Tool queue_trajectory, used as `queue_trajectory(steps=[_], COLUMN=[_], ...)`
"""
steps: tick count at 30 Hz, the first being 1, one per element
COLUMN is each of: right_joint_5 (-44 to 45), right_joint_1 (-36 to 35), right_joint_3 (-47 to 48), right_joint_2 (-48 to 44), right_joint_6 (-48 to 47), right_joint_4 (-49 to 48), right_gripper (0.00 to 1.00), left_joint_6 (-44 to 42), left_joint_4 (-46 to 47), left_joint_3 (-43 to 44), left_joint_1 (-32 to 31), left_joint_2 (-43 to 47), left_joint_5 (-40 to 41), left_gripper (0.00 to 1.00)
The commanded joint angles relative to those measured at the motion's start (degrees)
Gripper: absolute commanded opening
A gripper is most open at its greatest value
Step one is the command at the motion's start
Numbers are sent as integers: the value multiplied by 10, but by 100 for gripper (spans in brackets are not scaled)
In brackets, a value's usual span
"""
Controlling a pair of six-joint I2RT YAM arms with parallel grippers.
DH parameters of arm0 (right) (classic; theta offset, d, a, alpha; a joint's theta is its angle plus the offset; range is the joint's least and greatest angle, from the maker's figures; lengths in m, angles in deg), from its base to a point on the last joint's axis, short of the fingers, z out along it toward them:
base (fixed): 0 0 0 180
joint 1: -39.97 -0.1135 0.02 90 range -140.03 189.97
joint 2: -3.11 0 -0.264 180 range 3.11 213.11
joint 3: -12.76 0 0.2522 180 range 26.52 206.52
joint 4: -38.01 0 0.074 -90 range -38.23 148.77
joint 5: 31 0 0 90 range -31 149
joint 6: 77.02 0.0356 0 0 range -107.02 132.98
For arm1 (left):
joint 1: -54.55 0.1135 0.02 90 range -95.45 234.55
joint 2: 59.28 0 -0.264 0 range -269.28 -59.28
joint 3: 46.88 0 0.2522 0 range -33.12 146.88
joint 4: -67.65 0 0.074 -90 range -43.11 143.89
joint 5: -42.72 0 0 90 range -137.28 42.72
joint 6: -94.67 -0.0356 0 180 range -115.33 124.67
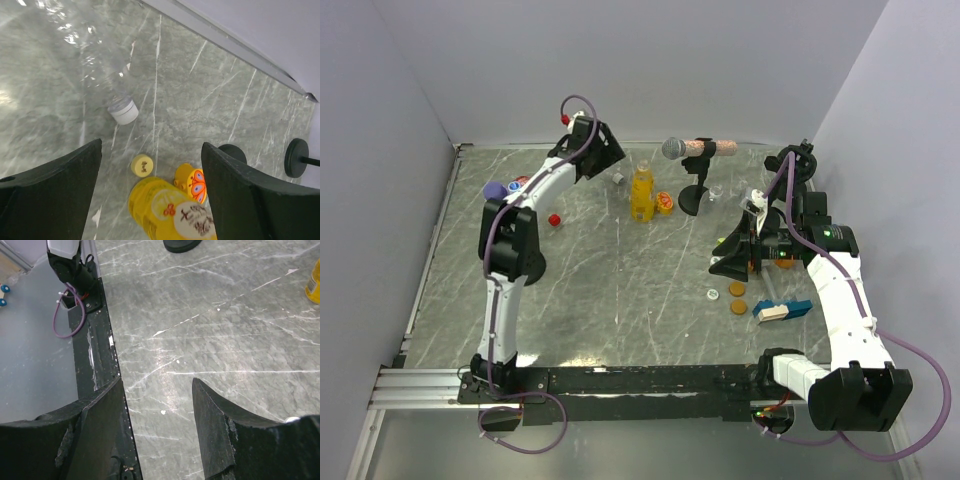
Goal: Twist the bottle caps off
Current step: Move the plastic bottle to the center of the board.
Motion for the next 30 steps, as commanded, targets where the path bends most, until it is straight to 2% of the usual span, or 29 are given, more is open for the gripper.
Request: queue_trajectory(steps=[1,10,13,15,24,30], right_joint_5=[-15,-15,-15,-16,-18,-20], right_joint_1=[4,3,3,3,3,3], right_joint_3=[-2,-1,-1,-1,-3,-1], right_joint_2=[-8,-5,-7,-7,-9,-8], right_joint_6=[-8,-9,-9,-9,-7,-9], right_joint_4=[-16,-14,-14,-14,-16,-13], right_gripper=[65,65,65,65,65,65], left_joint_6=[12,62,74,82,107,123], left_joint_4=[-2,-16,-26,-28,-28,-22], left_joint_3=[60,93,100,101,136,141], left_joint_1=[-1,0,0,-1,-1,0], left_joint_2=[-40,-100,-111,-116,-159,-170], left_joint_5=[-39,-38,-14,-4,-3,15], left_gripper=[82,72,69,62,59,52])
